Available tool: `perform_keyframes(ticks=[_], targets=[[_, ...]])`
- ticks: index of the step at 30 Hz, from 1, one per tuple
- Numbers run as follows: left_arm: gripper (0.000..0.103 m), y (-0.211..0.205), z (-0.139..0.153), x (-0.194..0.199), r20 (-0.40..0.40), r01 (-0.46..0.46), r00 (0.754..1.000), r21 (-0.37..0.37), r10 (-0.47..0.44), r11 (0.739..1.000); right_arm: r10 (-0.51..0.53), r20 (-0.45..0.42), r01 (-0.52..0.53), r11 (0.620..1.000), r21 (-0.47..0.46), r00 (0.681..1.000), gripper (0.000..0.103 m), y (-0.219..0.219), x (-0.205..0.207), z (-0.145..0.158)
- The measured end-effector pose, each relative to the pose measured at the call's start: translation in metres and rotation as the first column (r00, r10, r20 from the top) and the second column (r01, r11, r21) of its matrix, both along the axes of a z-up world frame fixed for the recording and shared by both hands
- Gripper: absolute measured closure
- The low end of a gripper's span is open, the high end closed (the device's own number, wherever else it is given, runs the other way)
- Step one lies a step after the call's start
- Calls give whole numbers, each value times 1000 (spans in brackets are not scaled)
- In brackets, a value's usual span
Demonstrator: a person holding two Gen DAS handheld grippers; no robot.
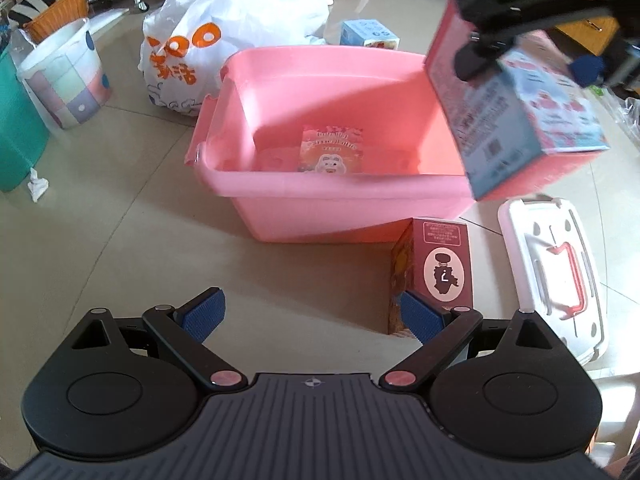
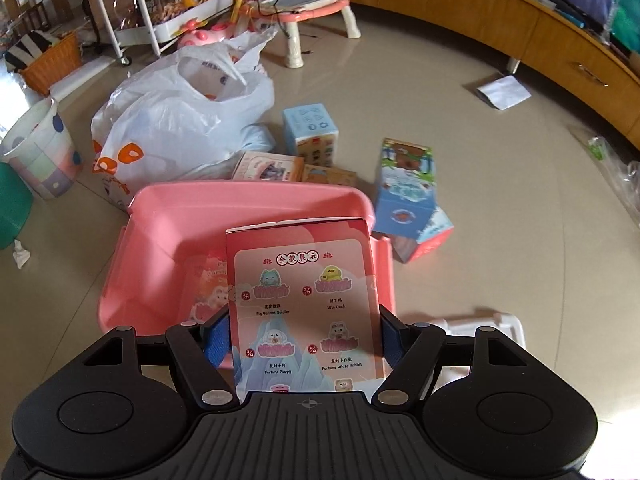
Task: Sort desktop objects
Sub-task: 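Carry the illustrated box into the pink bin and release it with the right gripper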
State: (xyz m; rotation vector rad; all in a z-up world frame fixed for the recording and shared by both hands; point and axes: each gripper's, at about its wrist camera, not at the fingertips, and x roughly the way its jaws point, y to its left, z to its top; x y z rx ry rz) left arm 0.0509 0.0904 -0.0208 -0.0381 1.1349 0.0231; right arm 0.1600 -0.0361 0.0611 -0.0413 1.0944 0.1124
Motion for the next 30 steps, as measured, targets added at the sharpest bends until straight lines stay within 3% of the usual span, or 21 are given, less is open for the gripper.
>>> perform_keyframes(ticks=[11,18,30], targets=[[6,3,1,17,11,-24,1000,-32,25,999,-31,-68,31,999,-10,997,37,22,60,-49],[7,9,-11,26,-38,-52,998,-24,51,998,-38,-102,36,999,-20,994,37,25,88,-78],[7,12,-19,29,-78,-71,995,-33,68,997,-46,-191,38,998,-44,981,37,28,105,-135]])
